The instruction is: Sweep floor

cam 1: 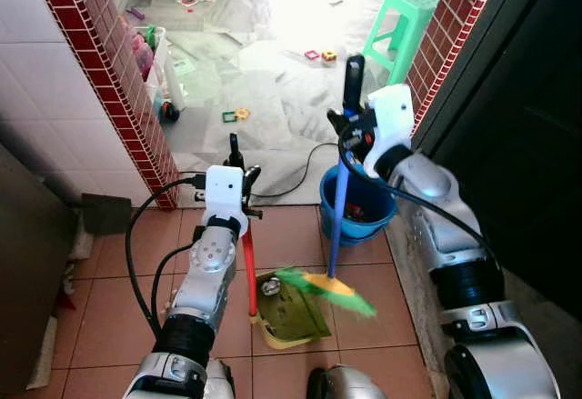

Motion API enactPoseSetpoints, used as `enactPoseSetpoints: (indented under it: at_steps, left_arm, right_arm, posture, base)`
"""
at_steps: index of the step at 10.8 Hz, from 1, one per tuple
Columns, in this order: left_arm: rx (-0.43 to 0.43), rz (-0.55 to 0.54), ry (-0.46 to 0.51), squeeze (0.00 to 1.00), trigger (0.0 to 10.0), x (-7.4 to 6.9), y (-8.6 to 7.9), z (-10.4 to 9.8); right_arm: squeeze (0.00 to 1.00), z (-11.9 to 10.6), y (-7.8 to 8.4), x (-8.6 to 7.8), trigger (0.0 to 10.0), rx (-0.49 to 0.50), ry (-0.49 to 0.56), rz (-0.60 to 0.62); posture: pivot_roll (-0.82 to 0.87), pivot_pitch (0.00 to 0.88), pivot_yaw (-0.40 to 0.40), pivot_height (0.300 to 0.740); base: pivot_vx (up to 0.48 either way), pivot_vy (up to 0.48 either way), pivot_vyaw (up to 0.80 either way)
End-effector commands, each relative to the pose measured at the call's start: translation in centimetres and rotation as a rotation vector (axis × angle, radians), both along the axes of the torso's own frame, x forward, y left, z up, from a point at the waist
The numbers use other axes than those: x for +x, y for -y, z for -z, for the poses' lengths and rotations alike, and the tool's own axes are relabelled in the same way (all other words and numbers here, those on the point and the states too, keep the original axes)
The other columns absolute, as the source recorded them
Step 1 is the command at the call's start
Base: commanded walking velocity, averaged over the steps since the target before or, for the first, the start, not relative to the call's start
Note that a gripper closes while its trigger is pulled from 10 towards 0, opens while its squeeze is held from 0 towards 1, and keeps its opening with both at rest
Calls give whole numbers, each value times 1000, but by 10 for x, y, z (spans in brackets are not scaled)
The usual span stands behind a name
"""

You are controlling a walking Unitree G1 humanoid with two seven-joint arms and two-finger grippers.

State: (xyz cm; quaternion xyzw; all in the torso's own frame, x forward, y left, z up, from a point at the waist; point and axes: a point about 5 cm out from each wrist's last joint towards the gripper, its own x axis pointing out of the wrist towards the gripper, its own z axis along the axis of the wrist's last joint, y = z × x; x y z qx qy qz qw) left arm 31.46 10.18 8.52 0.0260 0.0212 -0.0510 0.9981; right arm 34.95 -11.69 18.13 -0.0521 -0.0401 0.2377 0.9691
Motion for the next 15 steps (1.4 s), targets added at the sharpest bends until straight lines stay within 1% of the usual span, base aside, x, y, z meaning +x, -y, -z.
enactPoseSetpoints:
  at_steps: [1, 3, 4, 5, 6, 7, 8, 9, 10, 12, 15]
  left_arm:
    - [13, 4, 22, 0, 10000, 1, 0, -5]
    - [17, 9, 25, 0, 10000, 1, 3, -6]
    - [16, 13, 26, 0, 10000, 2, 4, -6]
    - [13, 21, 30, 0, 10000, 1, 4, -8]
    - [15, 35, 35, 0, 10000, 1, 4, -9]
    - [18, 37, 40, 0, 10000, 0, 3, -9]
    - [20, 35, 40, 0, 10000, -1, 2, -9]
    - [19, 31, 40, 0, 10000, -1, 1, -8]
    - [16, 30, 38, 0, 10000, -2, 1, -8]
    - [16, 35, 39, 0, 10000, -2, 2, -9]
    - [17, 34, 37, 0, 10000, -3, 1, -9]
  right_arm:
    - [0, -6, 3, 1, 10000, 10, 34, 20]
    - [0, -4, 5, 2, 10000, 11, 31, 35]
    - [0, 5, 9, 2, 10000, 12, 10, 89]
    - [0, 14, 12, 0, 10000, 25, -5, 123]
    - [0, 19, 15, -2, 10000, 30, 0, 138]
    - [0, 28, 24, -7, 10000, 5, 24, 169]
    - [0, 34, 31, -8, 10000, 29, -2, 211]
    - [0, 36, 36, -8, 10000, 34, -5, 238]
    - [0, 35, 37, -7, 10000, 34, 1, 243]
    - [0, 34, 34, -5, 10000, 37, 12, 241]
    - [0, 35, 32, -7, 10000, 45, 13, 241]
  posture:
    - [-74, 77, -57, 740]
    - [-75, 77, -60, 740]
    - [-74, 77, -63, 740]
    - [-67, 79, -63, 740]
    - [-67, 79, -64, 740]
    - [-67, 80, -65, 740]
    - [-64, 80, -69, 740]
    - [-63, 81, -69, 740]
    - [-68, 82, -69, 740]
    - [-67, 81, -69, 740]
    - [-62, 85, -68, 740]
  base:
    - [0, 0, 0]
    - [0, 0, 0]
    - [0, 0, 0]
    - [0, 0, 0]
    - [0, 0, 0]
    - [0, 0, 0]
    - [0, 0, 0]
    - [0, 0, 0]
    - [0, 0, 0]
    - [0, 0, 0]
    - [0, 0, 0]
